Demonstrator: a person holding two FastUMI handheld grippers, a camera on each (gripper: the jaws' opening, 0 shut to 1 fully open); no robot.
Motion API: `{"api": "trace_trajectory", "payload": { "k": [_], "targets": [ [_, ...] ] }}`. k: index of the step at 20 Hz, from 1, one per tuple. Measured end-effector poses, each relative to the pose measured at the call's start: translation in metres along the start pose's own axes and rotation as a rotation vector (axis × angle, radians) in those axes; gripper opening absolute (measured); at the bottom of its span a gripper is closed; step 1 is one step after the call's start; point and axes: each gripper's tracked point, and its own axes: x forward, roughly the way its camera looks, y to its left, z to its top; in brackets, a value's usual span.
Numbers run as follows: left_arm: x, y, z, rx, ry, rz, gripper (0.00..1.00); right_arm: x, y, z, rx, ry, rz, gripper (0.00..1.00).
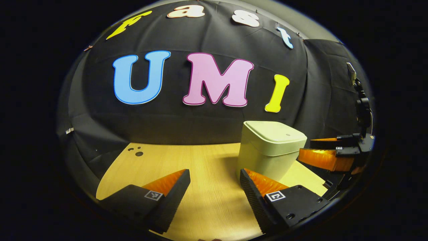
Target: Press the lid of the desktop garbage bin to open it, pick up the crumpled paper on the desktop and throw it into the bin, then pick up the pop can on the desktop and drop it into the bin, and finally close the garbage bin lid.
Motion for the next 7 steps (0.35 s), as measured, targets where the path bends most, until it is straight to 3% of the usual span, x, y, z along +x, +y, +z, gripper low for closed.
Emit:
{"api": "trace_trajectory", "payload": {
  "k": [7],
  "targets": [
    [-0.0004,0.0022,-0.003,0.0,0.009,0.005,0.96,-0.0008,0.0006,-0.0079,0.002,0.018,0.0,0.98]
  ]
}}
